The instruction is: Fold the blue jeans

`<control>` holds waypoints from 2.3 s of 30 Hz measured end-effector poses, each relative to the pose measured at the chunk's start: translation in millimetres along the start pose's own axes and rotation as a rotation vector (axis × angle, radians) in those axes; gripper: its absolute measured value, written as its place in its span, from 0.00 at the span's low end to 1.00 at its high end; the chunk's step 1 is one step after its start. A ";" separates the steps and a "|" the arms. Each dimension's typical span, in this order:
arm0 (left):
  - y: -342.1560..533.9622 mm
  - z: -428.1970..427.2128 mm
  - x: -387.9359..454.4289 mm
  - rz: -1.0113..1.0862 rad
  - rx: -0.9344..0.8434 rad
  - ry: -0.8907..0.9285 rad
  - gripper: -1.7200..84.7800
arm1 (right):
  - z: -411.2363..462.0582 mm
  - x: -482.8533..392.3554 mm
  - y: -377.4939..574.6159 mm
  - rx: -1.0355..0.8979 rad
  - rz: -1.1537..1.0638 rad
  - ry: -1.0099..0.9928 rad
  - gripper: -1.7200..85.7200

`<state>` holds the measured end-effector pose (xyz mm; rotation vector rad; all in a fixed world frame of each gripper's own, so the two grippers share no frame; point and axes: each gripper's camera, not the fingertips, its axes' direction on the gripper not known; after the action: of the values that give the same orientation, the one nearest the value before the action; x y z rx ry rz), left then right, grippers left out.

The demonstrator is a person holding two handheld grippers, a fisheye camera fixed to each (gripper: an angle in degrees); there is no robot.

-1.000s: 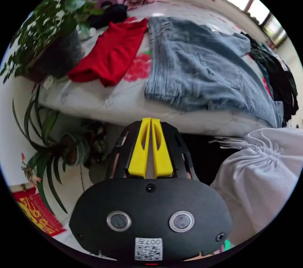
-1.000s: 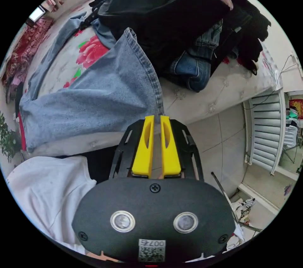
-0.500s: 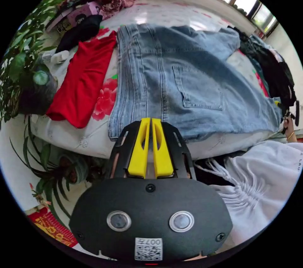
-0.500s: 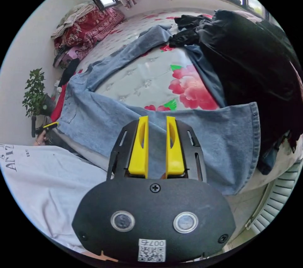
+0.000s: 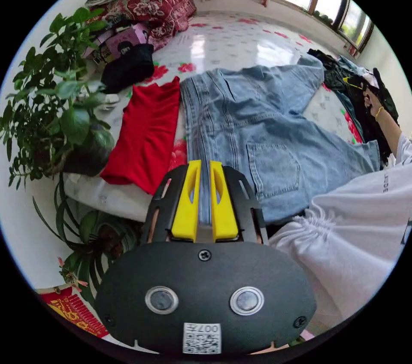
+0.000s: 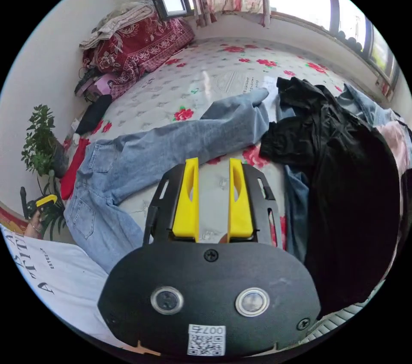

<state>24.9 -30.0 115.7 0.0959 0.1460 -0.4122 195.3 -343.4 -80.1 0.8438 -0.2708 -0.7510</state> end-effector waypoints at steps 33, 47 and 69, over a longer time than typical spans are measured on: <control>-22.5 -4.6 -40.5 -0.001 0.298 0.192 0.03 | -167.4 110.7 222.6 0.242 0.412 -0.006 0.10; 1.7 35.5 -41.2 -0.084 0.148 0.176 0.03 | -104.5 207.2 312.3 0.127 0.923 -0.109 0.09; 84.8 65.7 -47.5 -0.216 0.019 0.279 0.11 | -164.9 238.6 449.7 0.281 1.110 -0.078 0.14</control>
<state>24.2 57.8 193.5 0.1573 0.4297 -0.6150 668.8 -220.7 136.9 0.7761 -0.8371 0.3041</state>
